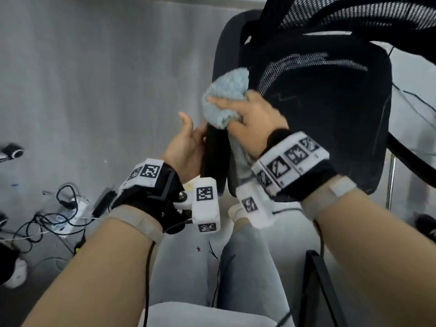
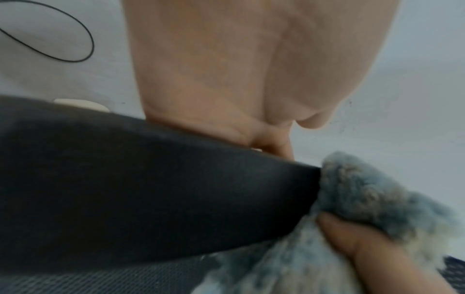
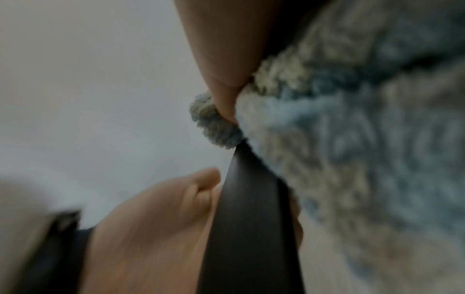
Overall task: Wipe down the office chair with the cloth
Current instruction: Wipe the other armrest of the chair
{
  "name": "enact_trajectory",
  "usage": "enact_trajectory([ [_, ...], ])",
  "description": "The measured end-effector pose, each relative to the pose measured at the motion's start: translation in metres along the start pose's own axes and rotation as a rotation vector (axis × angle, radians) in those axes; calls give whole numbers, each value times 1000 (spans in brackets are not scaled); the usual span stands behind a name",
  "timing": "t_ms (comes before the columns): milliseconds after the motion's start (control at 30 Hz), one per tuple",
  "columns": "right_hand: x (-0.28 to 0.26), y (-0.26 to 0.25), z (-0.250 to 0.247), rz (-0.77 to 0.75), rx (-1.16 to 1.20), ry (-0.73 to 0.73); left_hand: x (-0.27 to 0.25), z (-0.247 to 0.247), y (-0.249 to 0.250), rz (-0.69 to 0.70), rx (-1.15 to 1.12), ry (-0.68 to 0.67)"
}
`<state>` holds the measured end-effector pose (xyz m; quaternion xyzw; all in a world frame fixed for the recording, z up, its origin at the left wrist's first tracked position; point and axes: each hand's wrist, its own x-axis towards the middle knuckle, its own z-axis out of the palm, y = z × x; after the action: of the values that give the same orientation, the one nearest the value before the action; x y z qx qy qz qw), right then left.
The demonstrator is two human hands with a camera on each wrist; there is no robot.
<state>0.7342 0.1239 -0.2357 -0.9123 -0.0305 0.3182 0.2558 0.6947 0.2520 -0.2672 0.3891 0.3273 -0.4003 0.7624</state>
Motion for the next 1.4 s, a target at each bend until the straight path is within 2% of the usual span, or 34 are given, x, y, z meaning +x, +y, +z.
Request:
enact_trajectory([
  [67, 19, 2, -6, 19, 61, 66, 2, -2, -3, 55, 78, 69],
  [200, 21, 2, -2, 47, 140, 132, -1, -26, -28, 9, 157, 61],
  [333, -28, 5, 22, 2, 120, -16, -4, -28, -44, 71, 147, 69],
  [433, -55, 4, 34, -49, 35, -122, -8, -22, -43, 107, 18, 8],
  [533, -38, 2, 20, -64, -37, -46, -4, -24, -44, 116, 1, 1],
  [633, -6, -2, 5, -36, -26, 64, -4, -24, -34, 63, -13, 22],
  [767, -13, -6, 16, -59, -38, 105, -11, -16, -16, 78, -155, -76],
  [867, -42, -4, 40, -177, -154, 41, -11, -16, -5, 79, -171, -93],
  [1000, -65, 9, 76, -200, -284, -98, -3, -26, -2, 67, -30, -31],
  [1100, -72, 26, 78, -130, -186, -127, 0, -25, -3, 80, 46, -9],
  [1200, -78, 44, 72, -1, -117, -117, 0, -18, -3, 159, 111, 129],
  [1300, -77, 70, 65, 200, 5, -92, -4, -11, -6, 335, 196, 329],
  [1400, -74, 99, 61, 357, 143, -24, -11, 4, -6, 526, 223, 365],
])
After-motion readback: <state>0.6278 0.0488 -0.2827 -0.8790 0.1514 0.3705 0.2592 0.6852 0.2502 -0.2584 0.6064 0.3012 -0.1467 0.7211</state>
